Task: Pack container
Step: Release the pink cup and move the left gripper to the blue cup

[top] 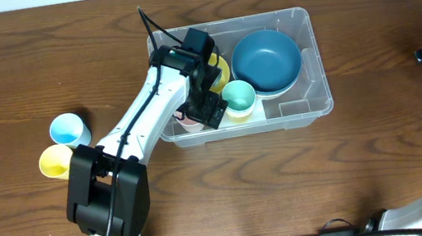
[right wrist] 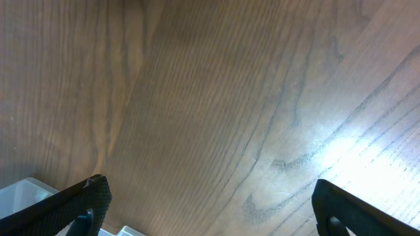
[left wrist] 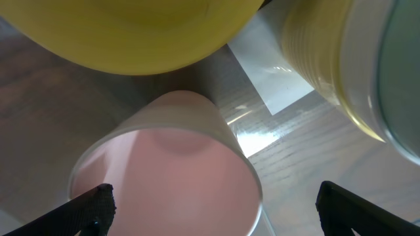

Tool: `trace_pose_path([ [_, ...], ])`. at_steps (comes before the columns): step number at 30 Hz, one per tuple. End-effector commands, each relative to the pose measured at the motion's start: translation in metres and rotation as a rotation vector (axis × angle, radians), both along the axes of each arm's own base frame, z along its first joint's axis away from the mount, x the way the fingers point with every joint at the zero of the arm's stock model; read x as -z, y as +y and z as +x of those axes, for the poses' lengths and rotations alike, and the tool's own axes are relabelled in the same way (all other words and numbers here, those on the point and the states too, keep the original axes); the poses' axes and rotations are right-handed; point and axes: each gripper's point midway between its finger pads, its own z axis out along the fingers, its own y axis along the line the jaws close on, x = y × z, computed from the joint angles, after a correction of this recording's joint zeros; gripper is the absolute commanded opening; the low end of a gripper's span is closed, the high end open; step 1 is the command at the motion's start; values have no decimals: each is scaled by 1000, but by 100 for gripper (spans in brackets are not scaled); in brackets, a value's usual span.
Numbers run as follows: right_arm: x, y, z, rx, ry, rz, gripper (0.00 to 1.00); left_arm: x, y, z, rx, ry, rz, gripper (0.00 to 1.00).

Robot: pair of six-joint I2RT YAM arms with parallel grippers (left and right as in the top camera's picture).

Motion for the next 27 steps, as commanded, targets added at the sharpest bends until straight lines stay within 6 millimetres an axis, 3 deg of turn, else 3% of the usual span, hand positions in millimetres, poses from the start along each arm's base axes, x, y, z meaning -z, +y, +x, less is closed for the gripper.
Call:
trace_pose_path([
  [1, 0, -3, 0, 21, -1, 2, 99, -20, -1, 1, 1, -33, -25, 98],
  [6, 0, -3, 0, 21, -1, 2, 99, -67, 1, 9, -28, -143, -82, 98],
  [10, 0, -3, 0, 21, -1, 2, 99, -113, 15, 16, -87, -268, -146, 98],
  [13, 0, -3, 0, 21, -1, 2, 99, -145, 38, 18, -142, -357, -167, 98],
  [16, 0, -3, 0, 21, -1, 2, 99, -166, 79, 19, -269, -431, -120, 98],
  [20, 0, -3, 0, 21, -1, 2, 99, -169, 137, 15, -467, -424, -49, 98],
  [24, 0, -3, 0, 21, -1, 2, 99, -145, 190, 10, -652, -352, 0, 98],
  [27, 0, -3, 0, 21, -1, 2, 99, -124, 218, 8, -738, -308, 28, 98],
])
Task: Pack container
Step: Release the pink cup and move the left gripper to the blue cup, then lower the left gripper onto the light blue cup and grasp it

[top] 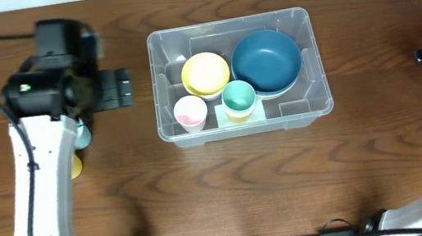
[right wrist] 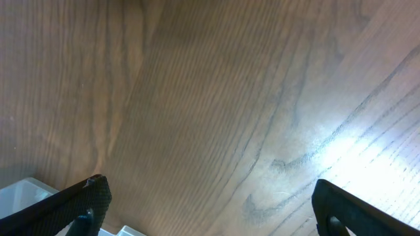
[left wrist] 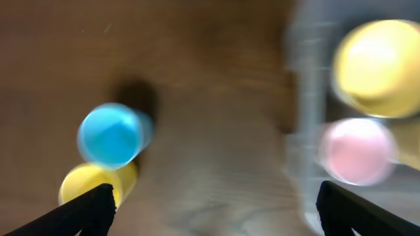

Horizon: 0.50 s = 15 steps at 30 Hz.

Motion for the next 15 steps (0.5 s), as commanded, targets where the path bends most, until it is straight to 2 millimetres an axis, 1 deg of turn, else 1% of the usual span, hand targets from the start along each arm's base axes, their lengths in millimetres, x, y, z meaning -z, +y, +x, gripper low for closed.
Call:
trace_pose_path([
  [1, 0, -3, -1, 21, 0, 2, 99, 31, 35, -2, -133, 74, 2, 98],
  [4, 0, -3, -1, 21, 0, 2, 99, 47, 56, 7, -190, 76, -6, 98],
  [7, 0, -3, -1, 21, 0, 2, 99, 60, 69, 17, -221, 82, -7, 98],
  [9, 0, -3, -1, 21, 0, 2, 99, 73, 72, 21, -225, 109, -9, 98],
  [15, 0, -3, -1, 21, 0, 2, 99, 118, 72, 25, -201, 237, -14, 98],
])
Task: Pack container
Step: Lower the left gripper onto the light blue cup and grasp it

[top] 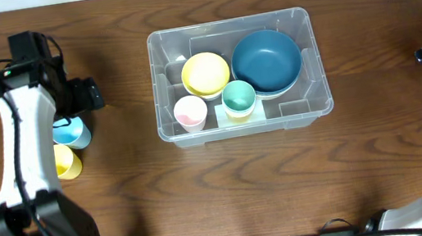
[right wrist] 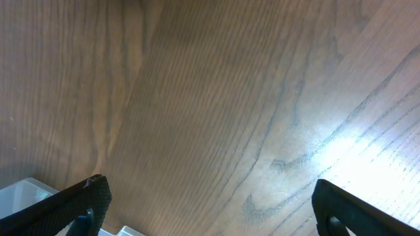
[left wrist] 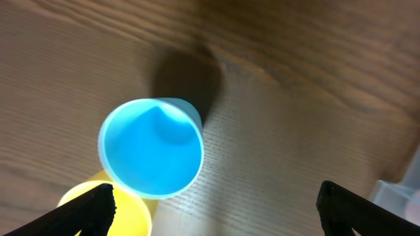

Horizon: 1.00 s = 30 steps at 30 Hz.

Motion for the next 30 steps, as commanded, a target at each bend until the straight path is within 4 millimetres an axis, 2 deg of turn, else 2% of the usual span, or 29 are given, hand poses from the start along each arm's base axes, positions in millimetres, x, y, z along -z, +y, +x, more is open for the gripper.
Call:
trace_pose_path([
  [1, 0, -3, 0, 21, -1, 2, 99, 27, 1, 0, 9, 74, -8, 98],
  [4, 0, -3, 0, 21, -1, 2, 99, 42, 1, 2, 16, 107, -13, 98],
  [9, 0, -3, 0, 21, -1, 2, 99, 57, 2, 6, 16, 127, -17, 99],
  [14, 0, -3, 0, 21, -1, 2, 99, 63, 2, 9, 16, 129, -21, 82],
  [23, 0, -3, 0, 21, -1, 2, 99, 86, -3, 8, 21, 183, -53, 68],
  [25, 0, -3, 0, 21, -1, 2, 99, 91, -3, 7, 21, 196, -56, 59],
  [27, 0, -3, 0, 21, -1, 2, 99, 94, -3, 6, 21, 203, -58, 44],
  [30, 0, -3, 0, 21, -1, 2, 99, 94, -3, 6, 21, 203, -58, 14],
])
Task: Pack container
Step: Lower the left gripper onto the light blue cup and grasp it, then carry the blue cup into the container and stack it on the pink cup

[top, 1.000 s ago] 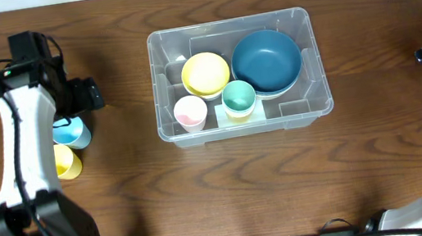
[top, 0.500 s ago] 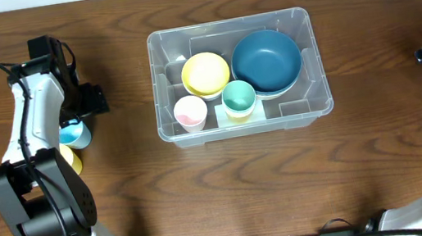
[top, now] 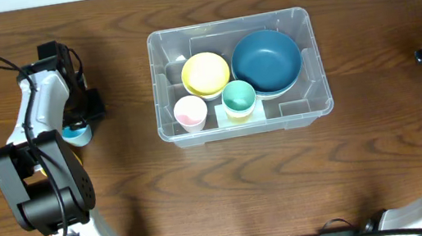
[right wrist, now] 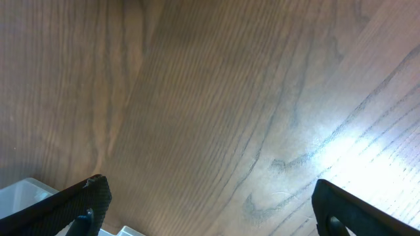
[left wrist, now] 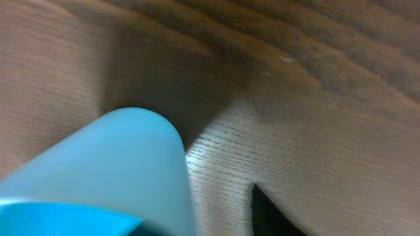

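A clear plastic container (top: pixel 315 78) stands mid-table. It holds a blue bowl (top: pixel 267 60), a yellow bowl (top: pixel 205 73), a teal cup (top: pixel 239 97) and a pink cup (top: pixel 190 112). A light-blue cup (top: pixel 77 136) stands on the wood at the far left. My left gripper (top: pixel 81 122) is low right at it. In the left wrist view the blue cup (left wrist: pixel 111 164) fills the lower left, and one dark fingertip (left wrist: pixel 269 213) stands apart from its wall. The other finger is hidden. My right gripper (right wrist: pixel 210 210) is open over bare wood.
The right arm rests at the table's far right edge. A corner of the container (right wrist: pixel 26 190) shows at the lower left of the right wrist view. Brown wood table (top: pixel 246 187) lies between the cup and the container.
My left gripper has dropped from above the blue cup to its side; the cup now fills the wrist view close up. The right arm has not moved.
My left gripper was open inside the container over the pink cup. It then stood outside the container, left of it, with the blue and yellow cups in its view. Then it hung above the blue cup, and now sits low against it.
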Tool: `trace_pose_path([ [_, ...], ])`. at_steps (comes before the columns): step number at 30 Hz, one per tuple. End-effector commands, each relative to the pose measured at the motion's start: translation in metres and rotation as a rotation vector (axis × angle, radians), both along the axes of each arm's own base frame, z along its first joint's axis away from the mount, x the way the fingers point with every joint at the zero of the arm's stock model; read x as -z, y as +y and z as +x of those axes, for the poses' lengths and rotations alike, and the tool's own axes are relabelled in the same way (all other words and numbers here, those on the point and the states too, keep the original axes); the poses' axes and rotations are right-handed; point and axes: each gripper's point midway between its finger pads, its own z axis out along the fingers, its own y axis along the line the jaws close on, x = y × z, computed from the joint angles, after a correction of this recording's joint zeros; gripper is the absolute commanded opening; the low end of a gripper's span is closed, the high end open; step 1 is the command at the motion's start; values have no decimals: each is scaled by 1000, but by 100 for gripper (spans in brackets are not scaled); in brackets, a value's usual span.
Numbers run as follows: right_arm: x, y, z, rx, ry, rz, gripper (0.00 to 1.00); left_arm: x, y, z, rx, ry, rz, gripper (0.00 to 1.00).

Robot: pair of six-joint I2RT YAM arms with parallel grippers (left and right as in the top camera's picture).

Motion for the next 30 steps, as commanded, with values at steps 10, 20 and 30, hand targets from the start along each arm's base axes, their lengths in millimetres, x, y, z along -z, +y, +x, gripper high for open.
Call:
trace_pose_path([
  [10, 0, -3, 0, 21, -1, 2, 99, -13, -7, -2, -8, -8, -34, 6],
  [20, 0, -3, 0, 21, -1, 2, 99, -122, -67, 0, 91, -215, -280, 6],
  [30, 0, -3, 0, 21, -1, 2, 99, -223, -164, -35, 468, -495, -298, 6],
])
